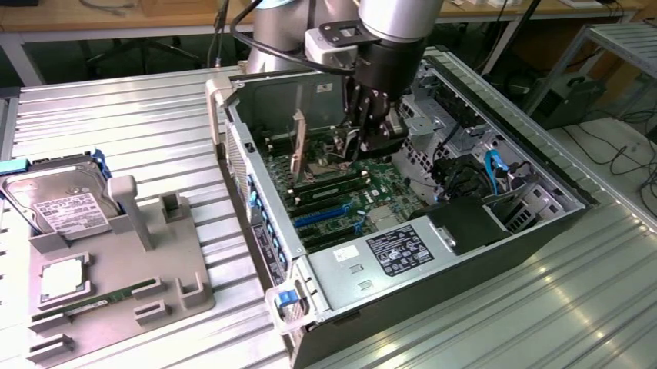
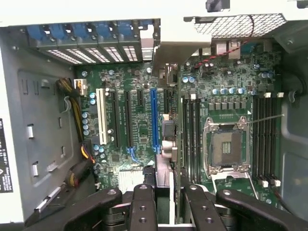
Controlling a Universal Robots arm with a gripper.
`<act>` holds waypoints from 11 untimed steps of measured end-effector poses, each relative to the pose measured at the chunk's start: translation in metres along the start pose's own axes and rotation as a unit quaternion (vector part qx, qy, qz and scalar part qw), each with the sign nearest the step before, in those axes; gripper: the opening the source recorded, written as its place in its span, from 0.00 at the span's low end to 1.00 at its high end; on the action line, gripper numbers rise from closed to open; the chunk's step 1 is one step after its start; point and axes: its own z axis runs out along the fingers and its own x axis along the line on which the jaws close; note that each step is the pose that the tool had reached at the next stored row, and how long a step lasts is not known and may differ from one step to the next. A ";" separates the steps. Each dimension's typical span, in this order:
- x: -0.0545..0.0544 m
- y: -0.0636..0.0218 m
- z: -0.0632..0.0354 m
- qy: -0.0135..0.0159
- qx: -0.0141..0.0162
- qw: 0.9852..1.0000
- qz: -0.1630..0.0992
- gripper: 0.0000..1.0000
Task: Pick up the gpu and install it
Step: 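Insert the gpu into the slot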
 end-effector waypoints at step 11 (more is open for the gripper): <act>0.001 0.0047 0.0143 -0.009 -0.001 1.000 -0.024 0.28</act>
